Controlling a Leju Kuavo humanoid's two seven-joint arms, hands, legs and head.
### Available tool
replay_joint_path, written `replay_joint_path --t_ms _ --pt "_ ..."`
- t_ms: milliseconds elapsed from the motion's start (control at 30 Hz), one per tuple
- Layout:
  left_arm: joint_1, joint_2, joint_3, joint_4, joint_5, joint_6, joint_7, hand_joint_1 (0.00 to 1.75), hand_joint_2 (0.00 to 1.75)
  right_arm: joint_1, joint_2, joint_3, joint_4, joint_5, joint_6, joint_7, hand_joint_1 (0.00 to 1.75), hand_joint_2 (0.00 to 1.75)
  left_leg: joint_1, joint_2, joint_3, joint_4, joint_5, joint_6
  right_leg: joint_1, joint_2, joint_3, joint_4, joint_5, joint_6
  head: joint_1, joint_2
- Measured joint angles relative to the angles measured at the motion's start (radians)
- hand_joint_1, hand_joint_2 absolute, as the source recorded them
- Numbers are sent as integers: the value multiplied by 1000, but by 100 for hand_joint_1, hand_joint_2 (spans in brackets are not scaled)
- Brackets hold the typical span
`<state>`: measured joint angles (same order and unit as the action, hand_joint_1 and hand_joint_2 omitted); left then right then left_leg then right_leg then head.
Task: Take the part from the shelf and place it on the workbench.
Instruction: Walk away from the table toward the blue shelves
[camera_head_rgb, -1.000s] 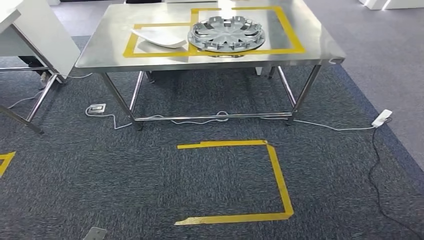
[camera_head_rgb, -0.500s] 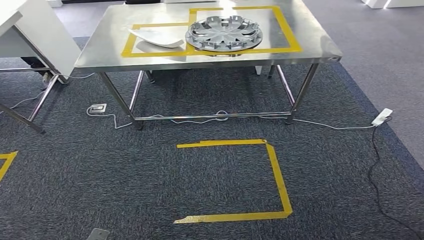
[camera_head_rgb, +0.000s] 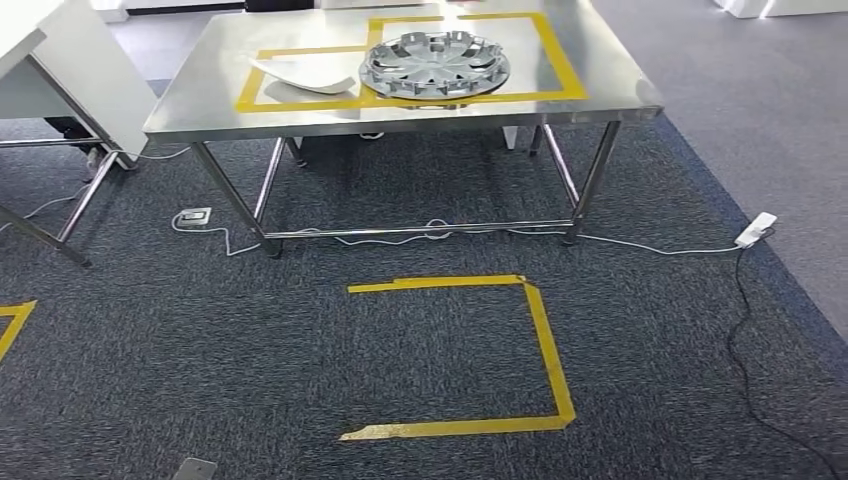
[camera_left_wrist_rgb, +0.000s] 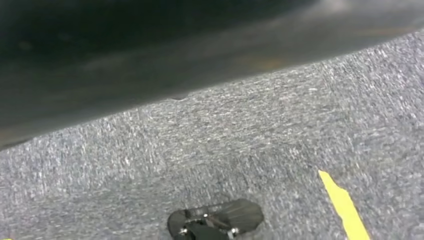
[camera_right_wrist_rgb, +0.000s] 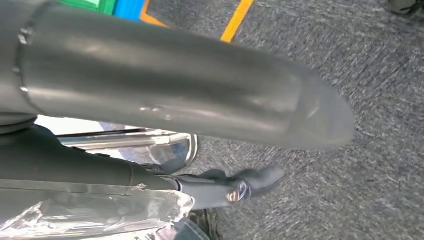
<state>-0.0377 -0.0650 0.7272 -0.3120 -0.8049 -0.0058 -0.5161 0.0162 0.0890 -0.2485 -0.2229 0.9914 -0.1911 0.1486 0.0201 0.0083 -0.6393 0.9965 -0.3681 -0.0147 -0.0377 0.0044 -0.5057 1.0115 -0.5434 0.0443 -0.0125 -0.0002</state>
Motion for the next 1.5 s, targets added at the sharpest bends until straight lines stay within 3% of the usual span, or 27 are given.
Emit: replay_joint_path --t_ms 67,167,200,233,267,300,367,433,533,567,667,733,767,800,867,933,1033,1067,1133,1200,1233,1267,1300,1367,1400,1433,1500 --pt "6 -2 0 2 0 0 1 0 0 2 -1 -1 1 -3 -5 -6 0 0 5 0 -14 32 -45 -3 5 -4 -17 4 15 -19 -4 0" --pt "8 -4 1 3 0 1 2 0 0 3 -1 -3 1 -5 -9 -10 0 0 1 -1 -60 212 -209 7 15 -6 -49 5 45 -33 -10 0" --pt "8 -4 1 4 0 2 2 0 0 3 -1 -4 1 -5 -11 -12 0 0 -2 -2 -64 269 -247 12 18 -7 -62 6 55 -34 -11 0" --pt "8 -5 1 4 0 3 3 0 0 4 -1 -5 1 -6 -12 -13 0 0 -5 -2 -51 295 -265 16 21 -8 -75 8 64 -35 -10 0" --pt "8 -5 1 4 0 3 3 0 0 4 -1 -6 1 -6 -13 -13 0 0 -9 -2 -18 280 -262 21 22 -8 -87 10 72 -35 -10 0" --pt "7 -5 1 4 0 4 4 0 0 4 -1 -6 1 -6 -13 -12 0 0 -12 -3 32 227 -243 25 23 -7 -96 11 79 -35 -10 0" --pt "2 -5 1 4 0 5 5 0 0 1 -1 -7 1 -6 -13 -11 0 0 -19 -4 145 73 -206 36 24 -6 -108 12 92 -31 -10 0" --pt "-6 -4 1 4 0 8 10 0 0 -2 0 -7 1 -7 -12 -10 0 0 -25 -5 195 -13 -193 40 23 -7 -116 11 105 -20 -10 0" --pt "-5 -6 3 4 3 15 34 0 0 0 -1 -9 1 -8 -18 -14 0 0 -29 -3 185 -24 -174 44 19 -8 -123 7 119 1 -9 0" --pt "-4 -8 4 4 5 16 40 0 0 3 -2 -10 1 -11 -22 -17 0 0 -28 -2 179 -28 -163 49 18 -7 -132 22 104 6 -8 0" --pt "-2 -12 6 5 10 17 47 0 0 9 -5 -17 2 -29 -31 -30 0 0 -29 1 152 -32 -136 62 19 -5 -193 182 -12 12 0 0" --pt "-1 -13 8 6 11 16 51 0 0 12 -5 -25 3 -48 -32 -40 0 0 -34 3 133 -31 -122 65 19 -5 -210 273 -58 14 2 0" --pt "0 -14 8 7 12 16 52 0 0 13 -5 -32 3 -61 -33 -46 0 0 -36 3 125 -30 -116 65 20 -5 -191 266 -56 14 2 0" --pt "0 -15 8 7 12 15 52 0 0 14 -5 -40 3 -75 -32 -52 0 0 -37 3 119 -30 -111 64 21 -6 -150 217 -37 11 2 0" --pt "1 -18 9 8 12 15 52 0 0 12 -6 -57 4 -101 -32 -64 0 0 -40 3 110 -25 -104 59 24 -6 -42 61 3 2 3 0" --pt "1 -19 10 8 12 15 52 0 0 8 -7 -74 4 -124 -30 -73 0 0 -43 4 103 -18 -99 51 28 -7 17 -31 16 -9 1 0" --pt "1 -18 12 9 12 17 52 0 0 8 -6 -103 7 -160 -28 -83 0 0 -41 4 95 -11 -95 36 28 -9 15 -42 25 -24 1 0" --pt "1 -18 13 9 12 18 52 0 0 8 -6 -113 8 -170 -28 -85 0 0 -40 3 90 1 -107 30 26 -10 13 -44 30 -30 0 0" --pt "3 -17 14 10 12 18 52 0 0 7 -6 -130 9 -187 -29 -88 0 0 -33 0 56 84 -170 17 23 -12 9 -47 41 -40 -2 0" --pt "4 -18 14 11 12 19 52 0 0 6 -7 -146 9 -199 -30 -90 0 0 -24 -1 2 220 -240 7 23 -12 -3 -46 48 -42 -4 0" --pt "4 -18 14 12 12 19 52 0 0 6 -6 -153 9 -204 -29 -90 0 0 -20 -1 -13 263 -253 3 23 -12 -8 -44 50 -40 -4 0" --pt "5 -18 14 12 12 19 52 0 0 6 -6 -159 9 -208 -29 -90 0 0 -16 -1 -11 270 -245 0 22 -12 -12 -42 52 -39 -4 0" --pt "5 -17 14 12 12 19 52 0 0 6 -6 -164 9 -211 -28 -89 0 0 -13 -1 9 237 -220 -2 21 -11 -14 -40 53 -37 -4 0" --pt "4 -17 14 12 12 20 52 0 0 3 -6 -172 9 -213 -27 -88 0 0 -7 -2 82 104 -157 -5 20 -10 -18 -34 54 -31 -4 0" --pt "3 -17 14 13 12 20 52 0 0 1 -6 -175 9 -214 -27 -88 0 0 -7 -3 110 47 -140 -3 21 -9 -20 -31 55 -26 -4 0" --pt "2 -17 14 13 12 20 52 0 0 -1 -6 -178 9 -214 -27 -88 0 0 -8 -4 126 11 -133 1 23 -9 -24 -28 56 -19 -3 0" --pt "2 -17 14 13 12 20 52 0 0 -2 -6 -182 9 -215 -27 -88 0 0 -13 -6 126 -4 -133 15 22 -8 -30 -28 61 -6 -3 0"
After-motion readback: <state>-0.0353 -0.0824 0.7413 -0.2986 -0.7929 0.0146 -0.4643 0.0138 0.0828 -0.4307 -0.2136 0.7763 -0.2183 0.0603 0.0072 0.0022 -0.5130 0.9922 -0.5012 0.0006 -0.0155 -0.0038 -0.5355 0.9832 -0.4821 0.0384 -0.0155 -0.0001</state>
